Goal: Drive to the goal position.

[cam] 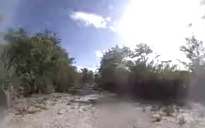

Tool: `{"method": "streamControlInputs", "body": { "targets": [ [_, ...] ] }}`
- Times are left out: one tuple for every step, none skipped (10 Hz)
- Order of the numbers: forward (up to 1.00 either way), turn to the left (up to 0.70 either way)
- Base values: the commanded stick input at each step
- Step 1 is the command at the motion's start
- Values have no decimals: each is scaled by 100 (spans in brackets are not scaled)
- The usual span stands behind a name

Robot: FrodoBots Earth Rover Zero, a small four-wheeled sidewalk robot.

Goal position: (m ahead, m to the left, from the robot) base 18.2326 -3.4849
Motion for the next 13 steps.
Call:
{"method": "streamControlInputs", "body": {
  "targets": [
    [70, 35],
    [70, 35],
    [70, 33],
    [70, 15],
    [70, 0],
    [70, 0],
    [70, 0],
    [70, 35],
    [70, 35],
    [70, 35],
    [70, 35],
    [70, 35],
    [70, 27]
  ]
}}
